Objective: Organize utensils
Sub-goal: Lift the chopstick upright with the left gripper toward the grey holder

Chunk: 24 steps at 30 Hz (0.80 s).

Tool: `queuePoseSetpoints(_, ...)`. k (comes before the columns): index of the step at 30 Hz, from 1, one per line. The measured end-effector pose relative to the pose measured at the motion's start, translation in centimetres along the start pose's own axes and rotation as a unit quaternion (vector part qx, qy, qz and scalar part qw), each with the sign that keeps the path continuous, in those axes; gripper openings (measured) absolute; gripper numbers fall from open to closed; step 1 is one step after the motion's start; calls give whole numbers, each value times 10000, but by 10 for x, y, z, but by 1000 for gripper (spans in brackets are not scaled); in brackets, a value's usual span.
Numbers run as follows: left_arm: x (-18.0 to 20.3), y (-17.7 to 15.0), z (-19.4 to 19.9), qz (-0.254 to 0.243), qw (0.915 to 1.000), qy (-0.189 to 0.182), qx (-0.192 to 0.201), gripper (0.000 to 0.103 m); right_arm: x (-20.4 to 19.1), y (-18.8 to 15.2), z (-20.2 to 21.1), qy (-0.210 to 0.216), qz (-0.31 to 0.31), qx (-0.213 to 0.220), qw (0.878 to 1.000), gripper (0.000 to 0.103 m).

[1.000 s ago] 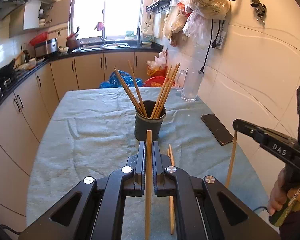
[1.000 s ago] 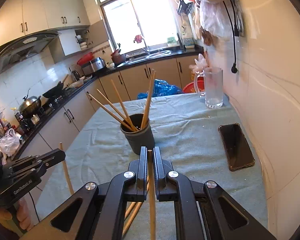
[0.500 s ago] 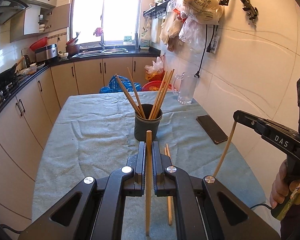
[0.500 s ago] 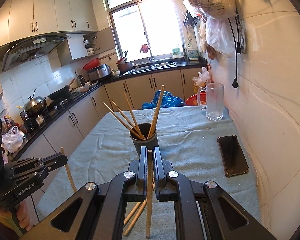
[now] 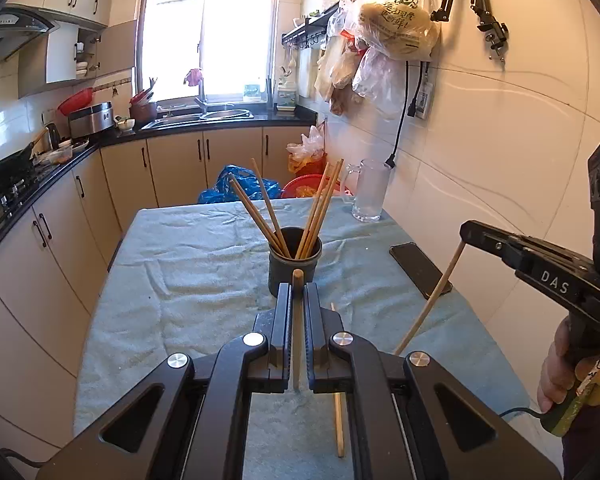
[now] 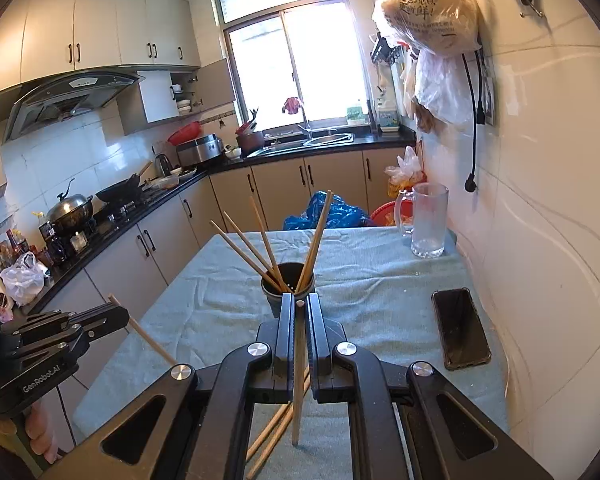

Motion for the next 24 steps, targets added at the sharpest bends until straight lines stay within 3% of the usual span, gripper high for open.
queuePoseSetpoints(24,11,25,3,-453,9989,-5,125,5,-6,34,-7,-39,266,117,9996,6)
Point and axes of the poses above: each gripper's, at about its wrist camera, not at the fingertips, and z roughly against the way its jaws point, x to its right, y to its top, the point moved 3 cm from there along -z, roughly the way its jaws point, and after that the axes turned 15 degrees about z, right-handed, at the moved point
